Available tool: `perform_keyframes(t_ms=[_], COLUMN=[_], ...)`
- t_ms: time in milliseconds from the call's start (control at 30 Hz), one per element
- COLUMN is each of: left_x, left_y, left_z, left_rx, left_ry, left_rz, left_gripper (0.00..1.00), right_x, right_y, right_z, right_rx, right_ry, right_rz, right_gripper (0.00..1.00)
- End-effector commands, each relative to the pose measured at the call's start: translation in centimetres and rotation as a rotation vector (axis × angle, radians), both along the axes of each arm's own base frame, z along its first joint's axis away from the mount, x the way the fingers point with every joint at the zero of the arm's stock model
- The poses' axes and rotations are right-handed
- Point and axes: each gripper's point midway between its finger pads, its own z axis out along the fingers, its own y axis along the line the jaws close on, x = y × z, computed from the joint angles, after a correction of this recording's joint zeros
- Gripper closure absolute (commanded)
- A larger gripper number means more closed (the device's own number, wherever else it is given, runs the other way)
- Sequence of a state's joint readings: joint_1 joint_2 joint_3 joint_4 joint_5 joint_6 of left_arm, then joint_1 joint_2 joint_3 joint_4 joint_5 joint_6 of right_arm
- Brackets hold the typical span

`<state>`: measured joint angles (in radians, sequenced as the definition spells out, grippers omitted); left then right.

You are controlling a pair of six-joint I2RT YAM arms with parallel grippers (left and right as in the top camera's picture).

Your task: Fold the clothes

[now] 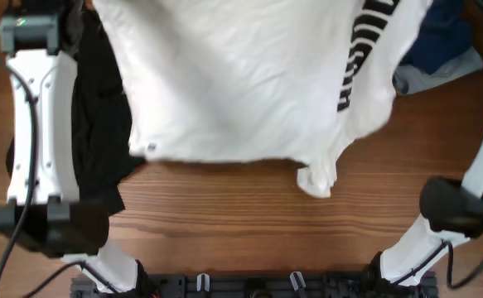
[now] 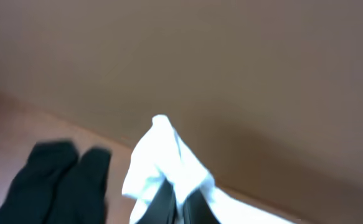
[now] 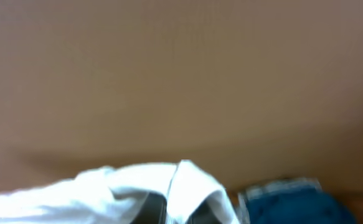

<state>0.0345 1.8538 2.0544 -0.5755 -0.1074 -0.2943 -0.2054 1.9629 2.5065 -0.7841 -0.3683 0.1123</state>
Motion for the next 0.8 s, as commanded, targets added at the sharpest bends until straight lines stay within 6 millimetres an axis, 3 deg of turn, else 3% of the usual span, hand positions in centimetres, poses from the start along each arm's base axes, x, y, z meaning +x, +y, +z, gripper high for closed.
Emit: perform_keyframes(t_ms=[0,100,200,267,333,400,467,633,767], left_x=[0.3,-0.7,-2.4,-3.4,-4.1,-4.3,-4.4,-6.3,-8.7], left_y=[2.3,2.3,2.2,2.2,2.1,2.0,1.9,1.7,1.3], left_z=[3.8,8.7,12.8,14.1,14.2,12.3,8.9,-2.3,-8.3], left_rx=[0.027,0.028,0.032,0.036,0.058,0.058,0.056,0.044,0.029], left_ry=[-0.141,-0.275,-0.354,-0.369,-0.350,-0.270,-0.135,0.300,0.561], left_rz=[0.098,0.099,0.099,0.099,0.094,0.085,0.077,0.058,0.038], left_gripper=[0.96,0.96,0.96,0.96,0.96,0.96,0.96,0.96,0.96], right_x=[-0.2,-1.9,-3.5,-4.1,-4.1,-3.7,-3.2,-2.7,-3.6], right_y=[-0.8,-0.2,0.1,0.2,0.2,0.1,0.1,0.5,0.8], right_z=[4.4,8.5,11.3,12.1,11.7,10.0,7.4,-3.3,-9.6], right_rx=[0.036,0.013,-0.006,-0.034,-0.036,-0.042,-0.037,-0.050,-0.028], right_ry=[-0.149,-0.267,-0.336,-0.358,-0.343,-0.281,-0.189,0.162,0.370], right_rz=[-0.036,-0.021,-0.019,-0.018,-0.021,-0.020,-0.012,0.047,0.071], right_gripper=[0.96,0.96,0.96,0.96,0.96,0.96,0.96,0.96,0.96])
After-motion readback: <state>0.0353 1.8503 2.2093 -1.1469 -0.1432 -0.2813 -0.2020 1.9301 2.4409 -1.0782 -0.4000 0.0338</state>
